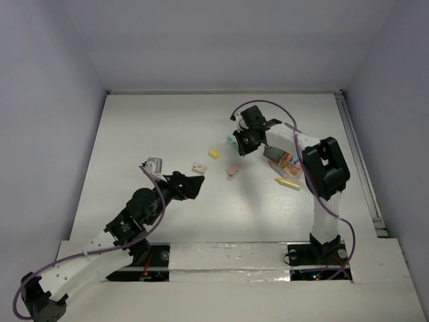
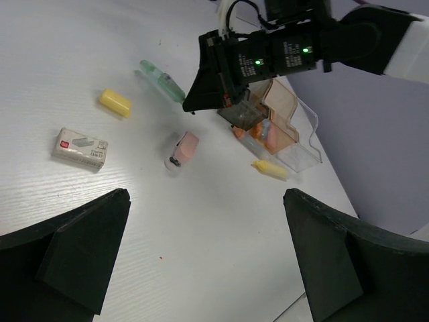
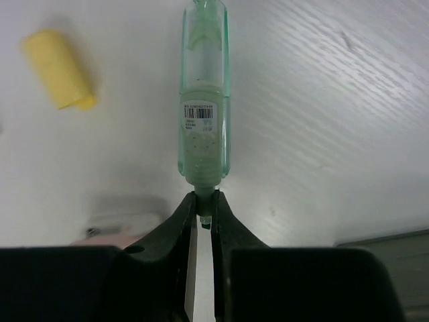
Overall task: Sort the stationery into containers
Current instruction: Pick up the pen from the center of the board.
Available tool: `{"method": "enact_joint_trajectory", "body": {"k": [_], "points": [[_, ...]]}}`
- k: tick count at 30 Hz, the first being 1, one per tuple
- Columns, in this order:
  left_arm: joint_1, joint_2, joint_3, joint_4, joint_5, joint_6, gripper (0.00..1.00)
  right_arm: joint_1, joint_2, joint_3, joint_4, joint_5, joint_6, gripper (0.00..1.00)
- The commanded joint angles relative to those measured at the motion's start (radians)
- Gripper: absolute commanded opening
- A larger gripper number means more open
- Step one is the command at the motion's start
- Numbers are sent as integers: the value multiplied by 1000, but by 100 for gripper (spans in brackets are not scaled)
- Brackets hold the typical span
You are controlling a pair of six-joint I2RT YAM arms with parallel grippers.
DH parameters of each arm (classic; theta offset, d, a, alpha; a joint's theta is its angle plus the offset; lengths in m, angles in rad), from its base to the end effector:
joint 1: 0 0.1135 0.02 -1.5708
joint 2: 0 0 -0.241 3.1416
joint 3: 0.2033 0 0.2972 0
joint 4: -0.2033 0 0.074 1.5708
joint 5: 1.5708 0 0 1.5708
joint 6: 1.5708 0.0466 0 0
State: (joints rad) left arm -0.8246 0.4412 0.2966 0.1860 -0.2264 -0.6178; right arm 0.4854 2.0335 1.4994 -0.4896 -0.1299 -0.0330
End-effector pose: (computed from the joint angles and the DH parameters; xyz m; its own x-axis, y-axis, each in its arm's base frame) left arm 0.1557 -0.1530 0.2388 -0.3034 -0.5033 -0.8091 0.4755 0.6559 -0.5863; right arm 0.4140 0.2252 0.1300 -0.7377 -0.4261 -0.5236 -0.5469 0.8320 0.0934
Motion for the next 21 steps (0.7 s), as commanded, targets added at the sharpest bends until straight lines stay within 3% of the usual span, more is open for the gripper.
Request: {"method": "enact_joint_trajectory", "body": {"k": [1, 8, 21], "points": [[-5, 22, 27, 78, -17, 1, 99, 67, -212, -30, 75, -97, -30, 0], [-5, 115, 111, 148, -2, 1, 92, 166, -480, -227, 149, -187, 8, 0], [34, 169, 226, 98, 114, -40, 70, 266, -602, -263, 80, -238, -62, 0]]}}
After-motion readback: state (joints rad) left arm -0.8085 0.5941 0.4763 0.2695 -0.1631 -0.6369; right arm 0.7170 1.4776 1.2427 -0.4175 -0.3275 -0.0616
